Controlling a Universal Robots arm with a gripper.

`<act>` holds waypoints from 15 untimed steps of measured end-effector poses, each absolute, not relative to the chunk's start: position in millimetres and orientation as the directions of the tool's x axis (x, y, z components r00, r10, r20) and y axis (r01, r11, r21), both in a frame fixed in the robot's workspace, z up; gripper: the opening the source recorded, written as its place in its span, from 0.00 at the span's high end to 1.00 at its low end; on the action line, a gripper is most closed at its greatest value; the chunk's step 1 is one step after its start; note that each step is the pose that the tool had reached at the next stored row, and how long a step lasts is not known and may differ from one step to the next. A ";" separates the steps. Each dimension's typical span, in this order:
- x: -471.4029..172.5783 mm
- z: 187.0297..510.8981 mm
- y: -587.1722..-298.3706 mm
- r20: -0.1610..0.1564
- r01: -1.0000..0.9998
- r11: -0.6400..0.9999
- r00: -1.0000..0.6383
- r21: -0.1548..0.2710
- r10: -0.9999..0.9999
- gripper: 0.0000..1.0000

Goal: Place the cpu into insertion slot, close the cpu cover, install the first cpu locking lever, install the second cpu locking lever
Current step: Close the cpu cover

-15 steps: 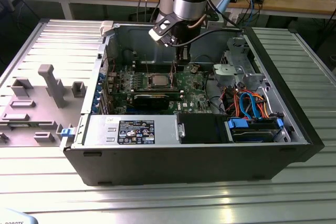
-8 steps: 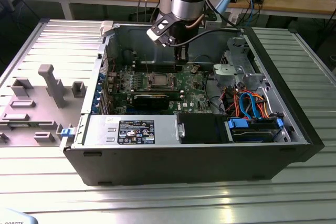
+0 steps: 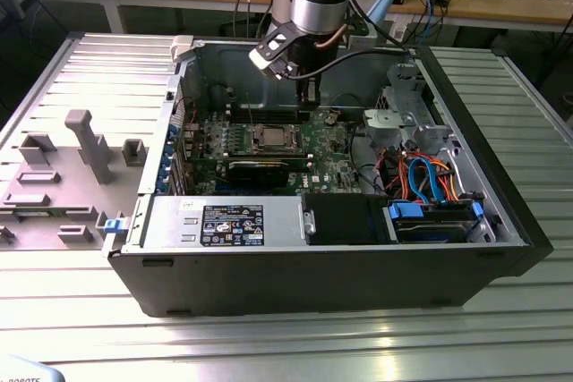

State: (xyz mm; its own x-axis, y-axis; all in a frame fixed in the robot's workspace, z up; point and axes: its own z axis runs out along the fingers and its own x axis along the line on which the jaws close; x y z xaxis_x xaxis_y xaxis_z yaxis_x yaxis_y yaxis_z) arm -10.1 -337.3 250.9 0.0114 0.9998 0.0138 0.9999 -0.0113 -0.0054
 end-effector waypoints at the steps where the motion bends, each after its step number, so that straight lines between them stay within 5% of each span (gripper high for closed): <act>1: -10.8 250.9 -337.3 0.014 1.000 -0.012 0.012 -0.005 1.000 0.89; 15: -60.7 232.2 -338.7 0.014 1.000 -0.007 0.007 0.003 1.000 0.89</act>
